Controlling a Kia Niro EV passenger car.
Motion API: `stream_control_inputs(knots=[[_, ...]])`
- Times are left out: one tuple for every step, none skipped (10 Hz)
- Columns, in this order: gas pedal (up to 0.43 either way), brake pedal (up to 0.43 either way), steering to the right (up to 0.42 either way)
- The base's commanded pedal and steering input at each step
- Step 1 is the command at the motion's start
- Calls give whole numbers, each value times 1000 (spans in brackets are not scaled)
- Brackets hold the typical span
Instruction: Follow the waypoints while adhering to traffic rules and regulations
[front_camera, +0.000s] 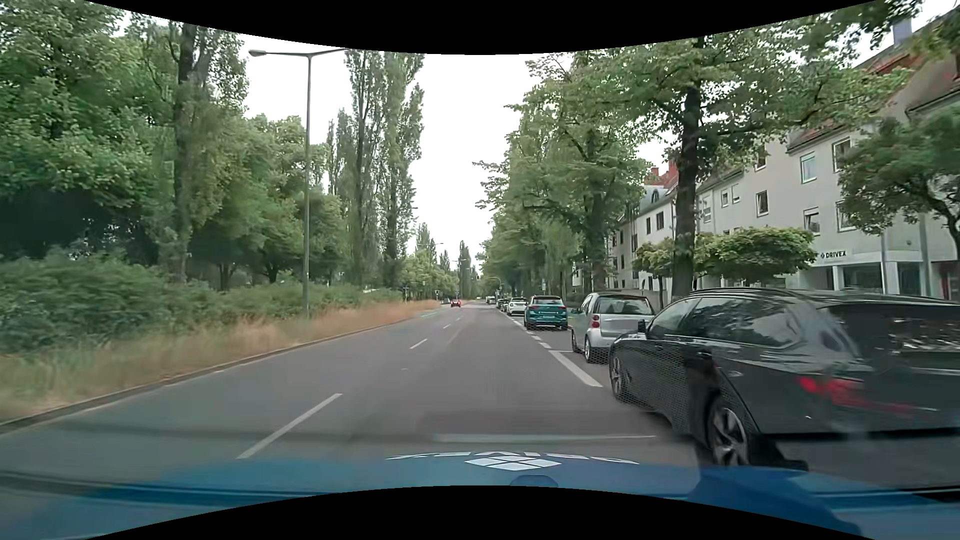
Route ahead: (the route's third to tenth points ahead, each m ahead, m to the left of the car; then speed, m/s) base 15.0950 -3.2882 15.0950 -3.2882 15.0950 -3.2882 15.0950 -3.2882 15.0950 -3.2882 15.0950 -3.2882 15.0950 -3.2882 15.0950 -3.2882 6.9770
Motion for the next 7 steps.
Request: stream_control_inputs(knots=[[98,0,-4],[98,0,-4],[98,0,-5],[98,0,-6],[98,0,-8],[98,0,-9],[98,0,-10]])
